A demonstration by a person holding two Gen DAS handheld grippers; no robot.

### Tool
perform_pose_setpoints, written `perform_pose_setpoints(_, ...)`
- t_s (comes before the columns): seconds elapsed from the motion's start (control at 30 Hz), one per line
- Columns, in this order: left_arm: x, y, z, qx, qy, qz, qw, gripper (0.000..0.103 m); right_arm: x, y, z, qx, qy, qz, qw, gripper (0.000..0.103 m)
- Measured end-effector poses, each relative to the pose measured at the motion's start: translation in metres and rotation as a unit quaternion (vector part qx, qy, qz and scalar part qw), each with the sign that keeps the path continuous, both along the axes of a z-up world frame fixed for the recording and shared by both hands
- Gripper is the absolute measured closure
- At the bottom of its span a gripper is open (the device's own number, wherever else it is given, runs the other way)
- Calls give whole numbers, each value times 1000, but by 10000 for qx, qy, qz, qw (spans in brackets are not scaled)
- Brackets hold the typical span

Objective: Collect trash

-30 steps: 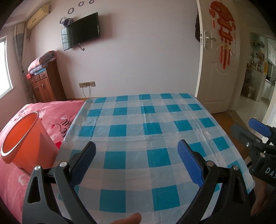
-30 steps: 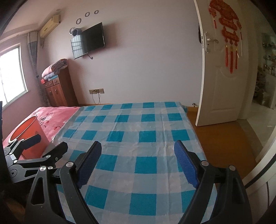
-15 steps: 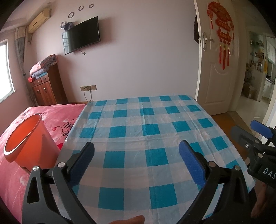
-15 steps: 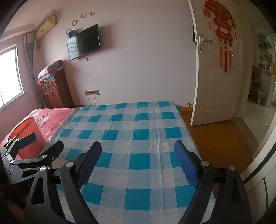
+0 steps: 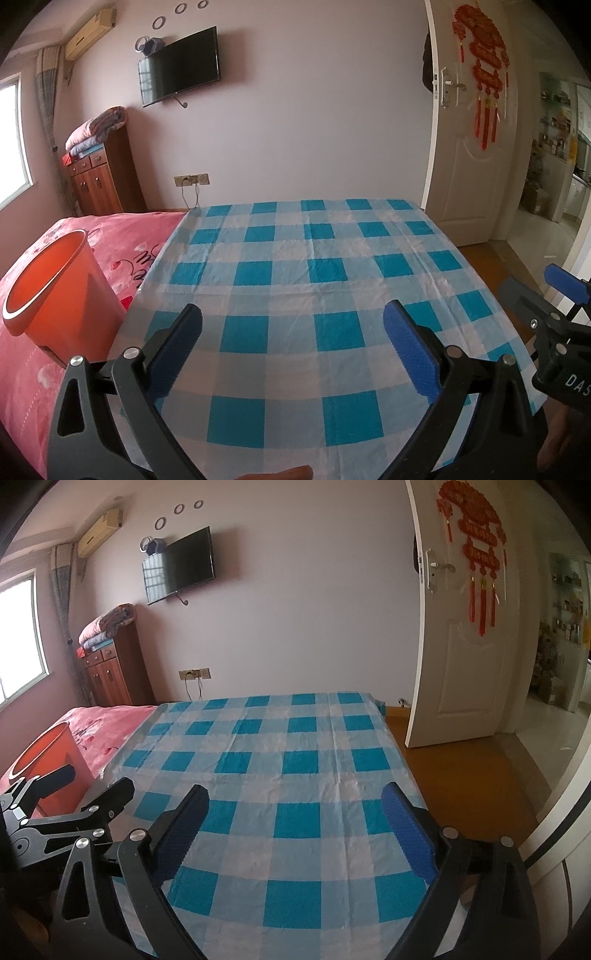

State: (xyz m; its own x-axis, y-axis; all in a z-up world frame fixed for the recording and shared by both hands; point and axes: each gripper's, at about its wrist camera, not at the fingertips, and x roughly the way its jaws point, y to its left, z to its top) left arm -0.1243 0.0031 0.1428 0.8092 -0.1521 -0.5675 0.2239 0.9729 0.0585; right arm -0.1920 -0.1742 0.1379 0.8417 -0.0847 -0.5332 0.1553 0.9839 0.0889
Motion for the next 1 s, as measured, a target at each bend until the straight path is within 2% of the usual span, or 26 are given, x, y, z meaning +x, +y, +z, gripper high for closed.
perform_pose_setpoints(0.67,22,-3,-24,140,250,89,9996,4,23,-5,-23,52,267,-30,9996,10)
perform_pose_setpoints(1.0,44,-9,-50,165,469,141,9987,4,53,-11,-52,177,615,1,9980,10)
